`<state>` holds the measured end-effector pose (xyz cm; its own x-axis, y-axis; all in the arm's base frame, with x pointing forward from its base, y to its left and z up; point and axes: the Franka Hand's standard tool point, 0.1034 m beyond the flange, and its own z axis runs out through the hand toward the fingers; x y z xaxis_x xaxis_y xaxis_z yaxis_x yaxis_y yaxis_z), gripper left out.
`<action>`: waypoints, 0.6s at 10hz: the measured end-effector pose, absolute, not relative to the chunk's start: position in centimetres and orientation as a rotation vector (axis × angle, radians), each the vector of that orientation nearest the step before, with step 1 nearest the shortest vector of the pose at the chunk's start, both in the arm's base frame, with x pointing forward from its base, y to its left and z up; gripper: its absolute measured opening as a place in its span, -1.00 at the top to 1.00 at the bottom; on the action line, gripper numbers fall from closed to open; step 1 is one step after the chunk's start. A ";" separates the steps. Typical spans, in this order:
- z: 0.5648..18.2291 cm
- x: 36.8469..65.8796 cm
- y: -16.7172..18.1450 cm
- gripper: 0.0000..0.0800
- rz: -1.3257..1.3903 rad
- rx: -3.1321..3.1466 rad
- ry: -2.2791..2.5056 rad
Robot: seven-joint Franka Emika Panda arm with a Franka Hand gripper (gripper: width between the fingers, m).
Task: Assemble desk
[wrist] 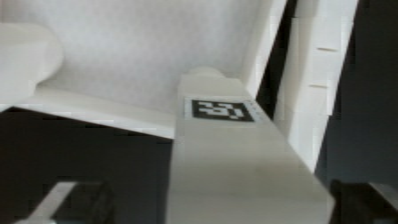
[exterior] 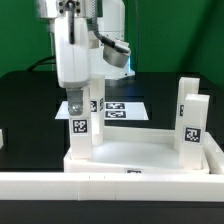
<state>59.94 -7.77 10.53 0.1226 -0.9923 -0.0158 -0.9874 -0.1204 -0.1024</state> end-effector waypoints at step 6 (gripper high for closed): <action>10.9 60.5 -7.6 -0.62 -0.137 -2.852 1.222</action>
Offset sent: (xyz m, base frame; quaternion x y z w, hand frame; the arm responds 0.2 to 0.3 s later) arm 0.0125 0.0036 0.0034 0.0105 -0.0141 -0.3418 0.9396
